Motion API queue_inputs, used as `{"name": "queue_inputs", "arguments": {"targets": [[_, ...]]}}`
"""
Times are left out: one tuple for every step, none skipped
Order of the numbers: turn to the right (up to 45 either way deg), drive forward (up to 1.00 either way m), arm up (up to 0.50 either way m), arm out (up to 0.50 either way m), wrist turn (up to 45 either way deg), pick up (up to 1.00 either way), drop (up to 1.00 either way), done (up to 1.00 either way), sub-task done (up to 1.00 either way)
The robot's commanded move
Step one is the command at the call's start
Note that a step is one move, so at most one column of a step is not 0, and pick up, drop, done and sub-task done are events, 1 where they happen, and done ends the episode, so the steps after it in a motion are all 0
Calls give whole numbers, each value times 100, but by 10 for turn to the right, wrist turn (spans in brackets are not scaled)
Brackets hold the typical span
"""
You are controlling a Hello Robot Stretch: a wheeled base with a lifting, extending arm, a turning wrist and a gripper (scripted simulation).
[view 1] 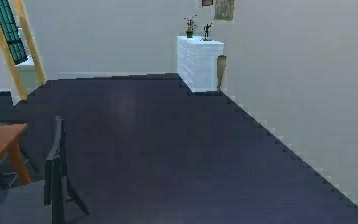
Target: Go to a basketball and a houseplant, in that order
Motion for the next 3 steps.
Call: {"name": "queue_inputs", "arguments": {"targets": [[0, 100, 0, 0, 0, 0, 0, 0, 0], [0, 100, 0, 0, 0, 0, 0, 0, 0], [0, 100, 0, 0, 0, 0, 0, 0, 0]]}}
